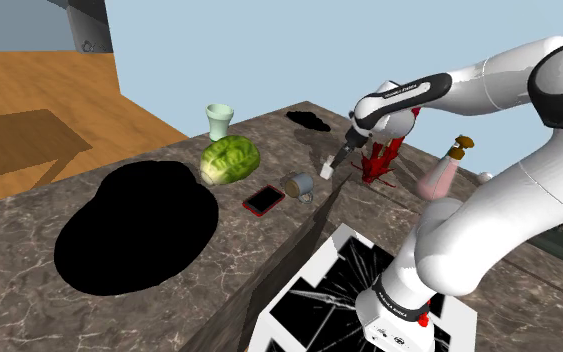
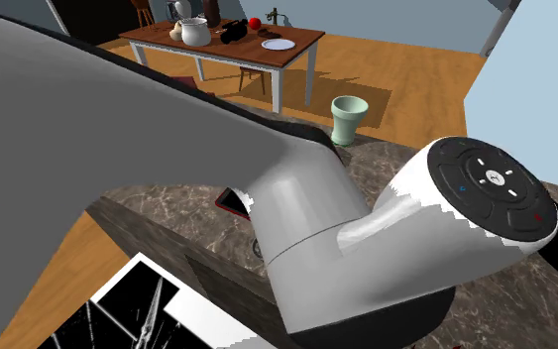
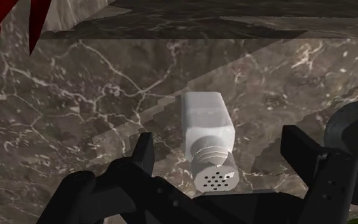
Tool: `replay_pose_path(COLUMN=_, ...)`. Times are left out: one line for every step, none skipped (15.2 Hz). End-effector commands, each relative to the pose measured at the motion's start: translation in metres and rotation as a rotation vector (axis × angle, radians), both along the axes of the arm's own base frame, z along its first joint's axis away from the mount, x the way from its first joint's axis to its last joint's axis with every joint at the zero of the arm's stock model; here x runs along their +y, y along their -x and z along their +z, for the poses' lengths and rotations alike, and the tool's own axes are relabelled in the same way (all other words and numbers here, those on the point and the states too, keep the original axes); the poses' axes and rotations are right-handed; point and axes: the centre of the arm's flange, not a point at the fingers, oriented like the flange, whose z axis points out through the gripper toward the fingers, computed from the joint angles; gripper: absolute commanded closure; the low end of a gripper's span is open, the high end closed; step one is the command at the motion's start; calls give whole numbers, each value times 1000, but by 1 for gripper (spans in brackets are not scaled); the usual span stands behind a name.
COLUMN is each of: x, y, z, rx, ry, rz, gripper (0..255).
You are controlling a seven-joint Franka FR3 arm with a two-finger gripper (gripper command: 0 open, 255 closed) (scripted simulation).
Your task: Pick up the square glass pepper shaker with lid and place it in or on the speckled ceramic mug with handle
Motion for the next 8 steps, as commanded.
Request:
replay_pose_path(x=-1, y=-3, z=-10, rx=-1, ry=1, rz=0, gripper=0)
replay_pose_path(x=-1, y=-4, z=-15, rx=-1, ry=1, rz=0, gripper=0)
replay_pose_path(x=-1, y=-6, z=-21, rx=-1, ry=1, rz=0, gripper=0)
replay_pose_path(x=-1, y=-7, z=-26, rx=-1, ry=1, rz=0, gripper=0)
replay_pose_path(x=0, y=-9, z=-34, rx=-1, ry=1, rz=0, gripper=0)
replay_pose_path(x=0, y=-9, z=-34, rx=-1, ry=1, rz=0, gripper=0)
replay_pose_path(x=0, y=-9, z=-34, rx=-1, ry=1, rz=0, gripper=0)
replay_pose_path(x=0, y=-9, z=-34, rx=-1, ry=1, rz=0, gripper=0)
